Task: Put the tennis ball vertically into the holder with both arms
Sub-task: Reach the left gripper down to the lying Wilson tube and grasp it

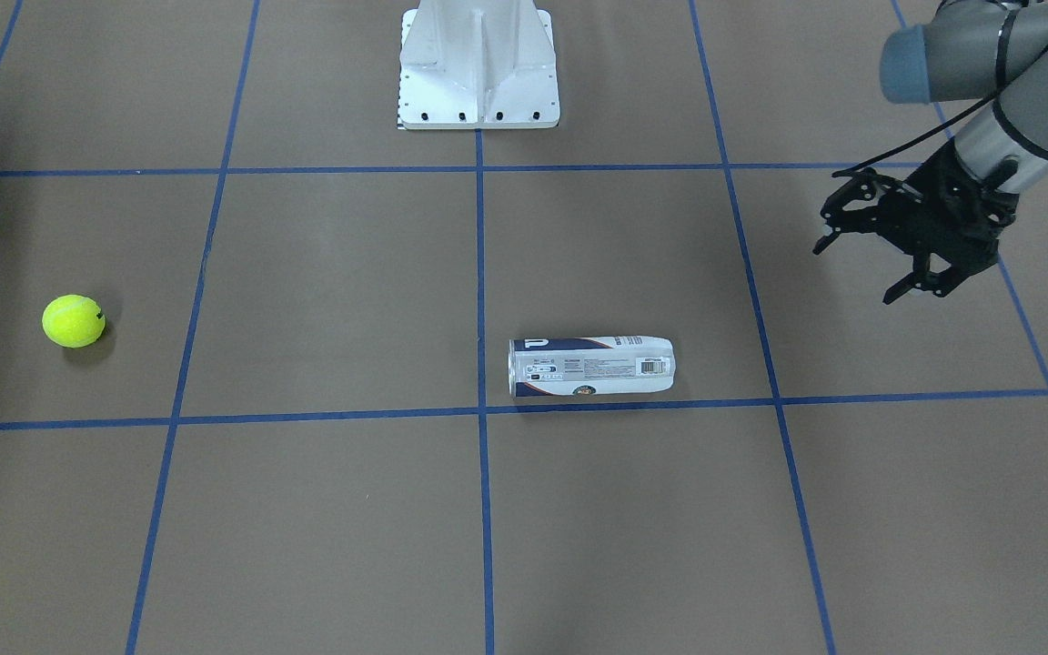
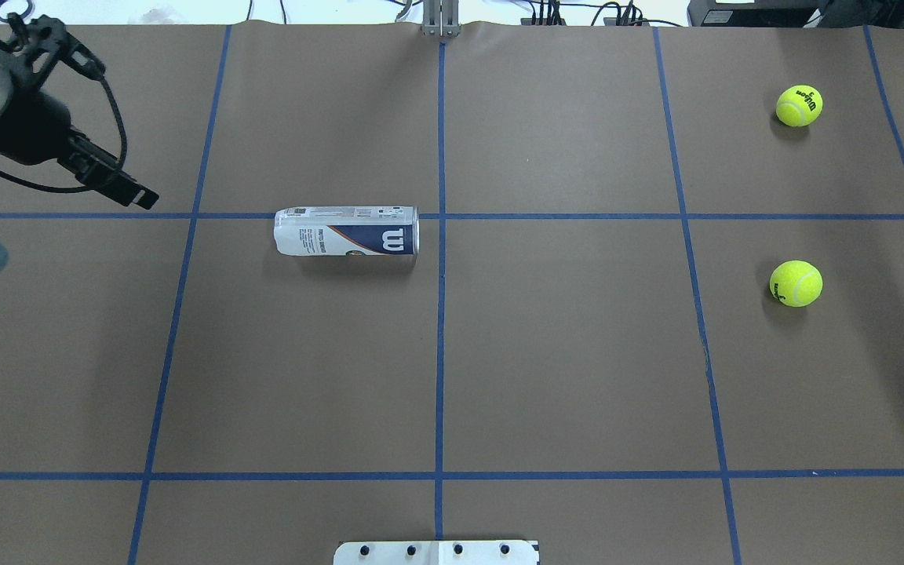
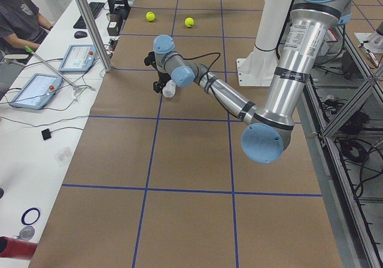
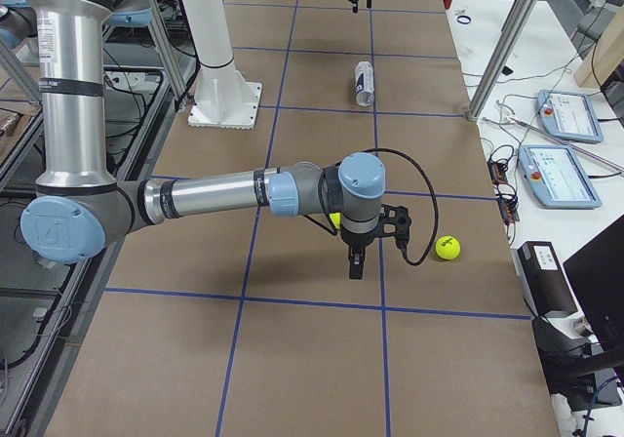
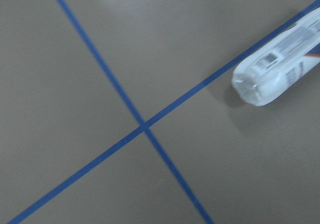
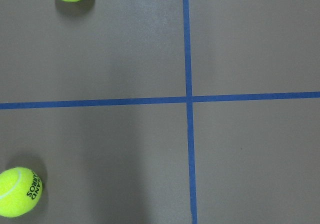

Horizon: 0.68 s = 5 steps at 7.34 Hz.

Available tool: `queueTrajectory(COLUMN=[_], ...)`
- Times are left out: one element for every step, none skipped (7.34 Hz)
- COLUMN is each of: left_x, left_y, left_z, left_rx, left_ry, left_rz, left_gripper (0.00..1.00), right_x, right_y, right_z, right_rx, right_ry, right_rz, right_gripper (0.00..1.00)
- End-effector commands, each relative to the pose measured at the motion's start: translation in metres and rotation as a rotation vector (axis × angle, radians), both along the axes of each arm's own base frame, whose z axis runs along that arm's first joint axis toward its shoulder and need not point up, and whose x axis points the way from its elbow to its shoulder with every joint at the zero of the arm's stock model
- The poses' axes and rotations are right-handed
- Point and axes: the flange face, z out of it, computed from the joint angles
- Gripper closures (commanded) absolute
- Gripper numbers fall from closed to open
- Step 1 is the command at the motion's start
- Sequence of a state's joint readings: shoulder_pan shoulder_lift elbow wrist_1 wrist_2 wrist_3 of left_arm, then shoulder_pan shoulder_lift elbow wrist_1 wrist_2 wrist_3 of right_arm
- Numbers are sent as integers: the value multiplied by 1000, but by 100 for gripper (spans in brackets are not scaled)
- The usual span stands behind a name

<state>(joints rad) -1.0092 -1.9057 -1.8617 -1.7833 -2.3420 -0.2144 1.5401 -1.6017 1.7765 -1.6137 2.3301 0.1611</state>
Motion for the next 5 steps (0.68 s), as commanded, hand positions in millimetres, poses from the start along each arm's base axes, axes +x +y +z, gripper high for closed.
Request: queueTrajectory(left_x=[71, 99, 131, 152, 178], left_y=[14, 23, 26, 17, -4], left_z=[-62, -77, -86, -101, -128], left_rx=[142, 252, 333, 370, 426], left_ry=[-4, -28, -42, -42, -43], left_rz=[87, 125, 185, 216, 250], left_gripper=[2, 2, 1, 1, 1], right_x=[0, 0, 0, 0, 0], right_y=[0, 0, 0, 0, 1], right_z=[1, 2, 3, 2, 3], right_rx=[-1, -4, -7, -6, -7], right_ry=[0, 0, 0, 0, 0], right_rz=[0, 1, 1, 1, 1], right_gripper=[1, 1, 1, 1, 1])
